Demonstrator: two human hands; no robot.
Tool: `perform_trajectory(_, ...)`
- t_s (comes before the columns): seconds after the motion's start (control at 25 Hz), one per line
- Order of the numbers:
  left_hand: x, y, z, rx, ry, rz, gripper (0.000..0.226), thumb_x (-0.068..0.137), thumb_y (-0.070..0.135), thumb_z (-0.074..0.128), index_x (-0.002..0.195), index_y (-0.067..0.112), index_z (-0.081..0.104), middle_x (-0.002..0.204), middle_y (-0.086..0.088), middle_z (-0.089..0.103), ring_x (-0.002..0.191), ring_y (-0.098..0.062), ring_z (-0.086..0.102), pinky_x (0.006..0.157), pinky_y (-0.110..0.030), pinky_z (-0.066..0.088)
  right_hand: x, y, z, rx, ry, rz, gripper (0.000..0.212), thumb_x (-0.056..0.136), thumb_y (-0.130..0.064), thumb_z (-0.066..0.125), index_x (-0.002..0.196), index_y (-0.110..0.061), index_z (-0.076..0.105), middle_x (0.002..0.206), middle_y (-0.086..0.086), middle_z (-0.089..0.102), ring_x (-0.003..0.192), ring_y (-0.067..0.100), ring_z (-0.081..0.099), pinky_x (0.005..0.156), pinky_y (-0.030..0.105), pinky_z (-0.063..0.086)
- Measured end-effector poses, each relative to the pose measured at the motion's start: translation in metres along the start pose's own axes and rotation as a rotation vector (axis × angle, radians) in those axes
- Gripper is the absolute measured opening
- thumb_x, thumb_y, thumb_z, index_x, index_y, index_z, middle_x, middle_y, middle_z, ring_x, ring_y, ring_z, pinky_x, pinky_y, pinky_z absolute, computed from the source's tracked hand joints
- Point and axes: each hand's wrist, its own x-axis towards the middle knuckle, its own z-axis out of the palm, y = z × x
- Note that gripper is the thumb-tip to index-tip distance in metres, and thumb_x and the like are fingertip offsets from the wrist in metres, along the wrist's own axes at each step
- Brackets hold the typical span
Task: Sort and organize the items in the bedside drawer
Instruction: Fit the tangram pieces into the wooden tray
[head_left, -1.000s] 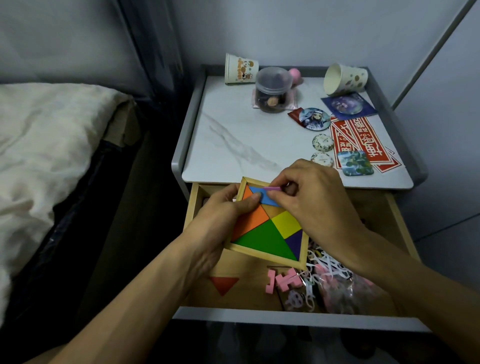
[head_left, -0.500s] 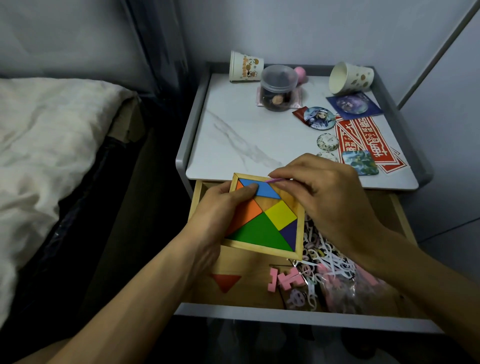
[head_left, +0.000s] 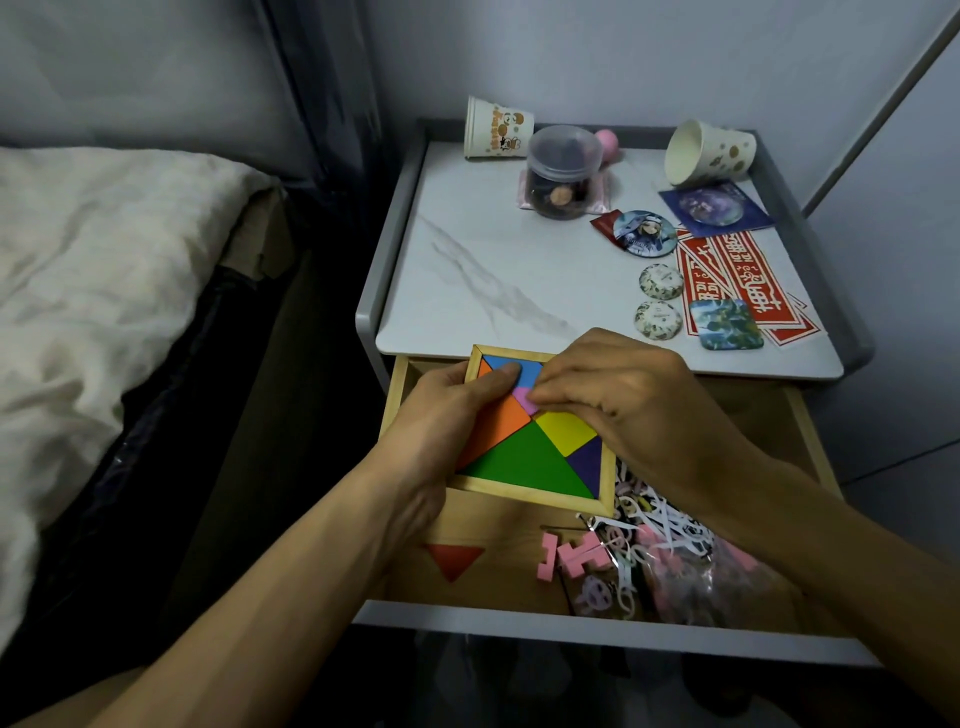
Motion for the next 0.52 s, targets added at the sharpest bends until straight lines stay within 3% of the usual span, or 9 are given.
perform_trajectory(0.12, 0.001, 0.001, 0.0, -0.009, 0.009, -0.003, 0.026, 0.092, 0.026, 0.065, 0.11, 0.008, 0.07, 0.102, -0.017, 0.074, 0.101, -0.037, 0.068, 0.095, -0.049, 0.053, 0.0, 0.001, 0.002, 0.02, -0.002, 0.024, 0.028, 0.093, -0.02, 0.055, 0.096, -0.005, 0.077, 0.093, 0.006, 0.072, 0.089, 0.018, 0.061, 0.081, 0.025, 0.049)
perform_trajectory(0.24, -0.001, 0.003, 0.0, -0.064, 0.024, 0.006, 0.028, 0.088, 0.022, 0.069, 0.11, 0.005, 0.07, 0.102, -0.018, 0.073, 0.1, -0.037, 0.069, 0.093, -0.048, 0.054, 0.001, -0.001, 0.002, 0.074, 0.115, 0.143, 0.019, 0.091, -0.016, 0.063, 0.097, -0.006, 0.077, 0.093, 0.005, 0.072, 0.088, 0.015, 0.062, 0.082, 0.025, 0.049)
perform_trajectory(0.4, -0.001, 0.014, -0.01, -0.167, 0.134, 0.09, 0.03, 0.079, 0.008, 0.075, 0.108, 0.001, 0.069, 0.098, -0.017, 0.074, 0.088, -0.029, 0.073, 0.076, -0.038, 0.061, 0.003, -0.005, -0.008, 0.153, 0.243, 0.339, 0.013, 0.091, -0.01, 0.065, 0.099, -0.009, 0.075, 0.093, -0.001, 0.07, 0.086, 0.003, 0.061, 0.077, 0.021, 0.049)
perform_trajectory(0.52, 0.001, 0.025, -0.025, -0.253, 0.25, 0.159, 0.031, 0.078, 0.006, 0.076, 0.108, 0.002, 0.069, 0.094, -0.013, 0.076, 0.079, -0.023, 0.074, 0.062, -0.031, 0.061, 0.003, -0.007, -0.01, 0.26, 0.257, 0.446, 0.013, 0.093, -0.015, 0.062, 0.101, -0.015, 0.072, 0.09, -0.009, 0.069, 0.083, 0.003, 0.064, 0.073, 0.016, 0.051)
